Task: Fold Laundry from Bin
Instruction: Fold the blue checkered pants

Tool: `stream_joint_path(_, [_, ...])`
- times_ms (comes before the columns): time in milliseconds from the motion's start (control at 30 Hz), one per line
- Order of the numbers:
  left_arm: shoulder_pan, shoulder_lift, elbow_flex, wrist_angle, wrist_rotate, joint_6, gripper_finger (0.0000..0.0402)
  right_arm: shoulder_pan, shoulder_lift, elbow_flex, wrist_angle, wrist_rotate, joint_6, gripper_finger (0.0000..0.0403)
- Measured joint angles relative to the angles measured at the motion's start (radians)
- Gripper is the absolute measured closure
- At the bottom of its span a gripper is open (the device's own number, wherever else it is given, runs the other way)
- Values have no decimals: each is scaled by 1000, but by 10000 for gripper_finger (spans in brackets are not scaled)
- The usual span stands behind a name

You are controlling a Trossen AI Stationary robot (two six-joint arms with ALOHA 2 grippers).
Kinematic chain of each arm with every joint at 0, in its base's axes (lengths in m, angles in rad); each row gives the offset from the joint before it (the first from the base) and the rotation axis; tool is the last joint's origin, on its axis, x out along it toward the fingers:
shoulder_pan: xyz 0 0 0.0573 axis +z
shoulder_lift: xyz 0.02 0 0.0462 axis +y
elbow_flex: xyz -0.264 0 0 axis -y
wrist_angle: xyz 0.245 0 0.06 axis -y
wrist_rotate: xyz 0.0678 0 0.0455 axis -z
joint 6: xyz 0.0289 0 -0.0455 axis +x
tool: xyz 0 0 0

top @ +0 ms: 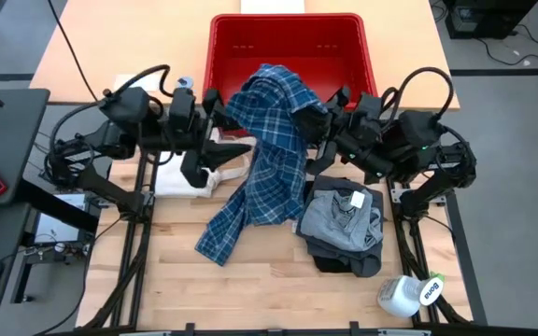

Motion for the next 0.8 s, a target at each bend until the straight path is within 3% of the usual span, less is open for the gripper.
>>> stream_joint_path(233, [25,35,2,147,-24,-50,61,0,0,0,35,-7,-63,390])
stream_joint_path(467, [70,49,2,197,-29,-135,85,14,0,0,-10,23,-87,390])
stream_joint_path(600, [92,50,2,190,-22,-118,163,21,0,0,-19,-23,-81,388])
stream_joint_path(767, [114,37,1,153,-4,27,356,37,0,0,-24,-76,-80,372])
stream_joint_path(800, [117,32,1,146,8,49,376,39,0,0,-25,-75,-89,367])
